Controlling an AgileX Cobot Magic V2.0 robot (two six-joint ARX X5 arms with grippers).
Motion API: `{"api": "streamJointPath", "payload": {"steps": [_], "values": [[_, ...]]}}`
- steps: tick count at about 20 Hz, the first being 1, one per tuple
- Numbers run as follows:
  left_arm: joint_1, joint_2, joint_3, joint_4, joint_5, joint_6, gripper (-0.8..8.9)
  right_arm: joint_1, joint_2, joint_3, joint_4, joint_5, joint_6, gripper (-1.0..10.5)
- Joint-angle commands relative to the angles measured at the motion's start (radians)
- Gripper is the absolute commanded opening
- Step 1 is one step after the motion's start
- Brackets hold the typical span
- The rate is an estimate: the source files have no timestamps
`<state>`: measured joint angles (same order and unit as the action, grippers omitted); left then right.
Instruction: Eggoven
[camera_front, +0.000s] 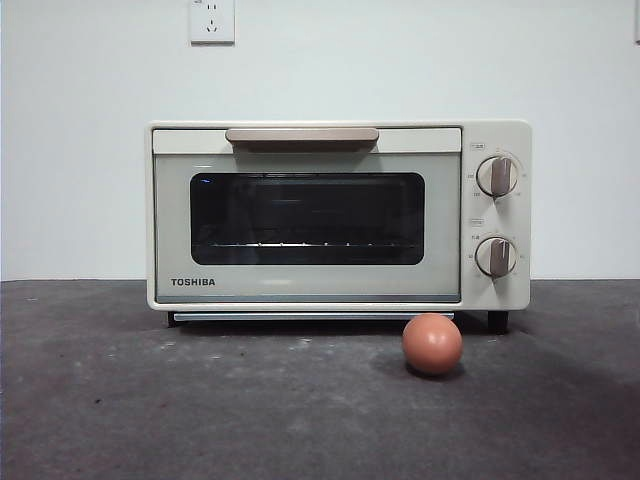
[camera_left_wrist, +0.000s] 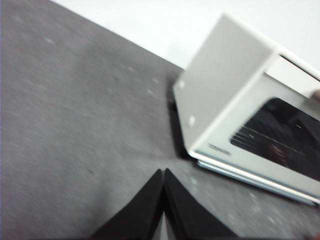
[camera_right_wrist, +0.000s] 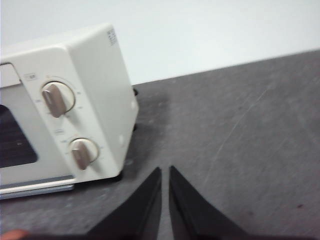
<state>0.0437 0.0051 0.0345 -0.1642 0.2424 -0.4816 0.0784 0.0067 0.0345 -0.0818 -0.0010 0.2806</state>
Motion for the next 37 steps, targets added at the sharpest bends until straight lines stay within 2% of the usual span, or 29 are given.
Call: {"api": "streamJointPath", "payload": {"steps": [1,5,8,12,21,23,27,31,33,36,37], "values": [[0.003,0.002,0.055,-0.032,0.027,-0.025,0.07,0.002,-0.002,0.071,-0.026,-0.005,0.079,0.0],[0.003,0.030,0.160,-0.137,0.056,-0.015,0.07,0.002,0.016,0.178,-0.114,-0.022,0.079,0.0],[0.003,0.078,0.245,-0.200,0.106,0.026,0.07,0.003,0.059,0.276,-0.199,-0.046,0.077,0.0],[0.003,0.171,0.369,-0.292,0.181,0.096,0.07,0.003,0.152,0.411,-0.332,-0.121,0.065,0.0],[-0.003,0.409,0.647,-0.560,0.334,0.308,0.07,0.008,0.431,0.688,-0.673,-0.453,-0.101,0.0],[-0.016,0.449,0.696,-0.626,0.353,0.343,0.07,0.019,0.483,0.738,-0.755,-0.500,-0.147,0.0],[-0.045,0.496,0.747,-0.715,0.365,0.394,0.07,0.048,0.546,0.797,-0.866,-0.520,-0.210,0.0],[-0.068,0.504,0.756,-0.746,0.365,0.400,0.07,0.073,0.555,0.801,-0.883,-0.519,-0.214,0.0],[-0.071,0.504,0.756,-0.754,0.365,0.402,0.07,0.077,0.555,0.801,-0.883,-0.519,-0.209,0.7],[-0.071,0.504,0.756,-0.758,0.365,0.402,0.07,0.077,0.555,0.801,-0.884,-0.518,-0.188,3.0],[-0.071,0.503,0.756,-0.758,0.365,0.402,0.07,0.077,0.556,0.801,-0.884,-0.520,-0.161,3.7]]}}
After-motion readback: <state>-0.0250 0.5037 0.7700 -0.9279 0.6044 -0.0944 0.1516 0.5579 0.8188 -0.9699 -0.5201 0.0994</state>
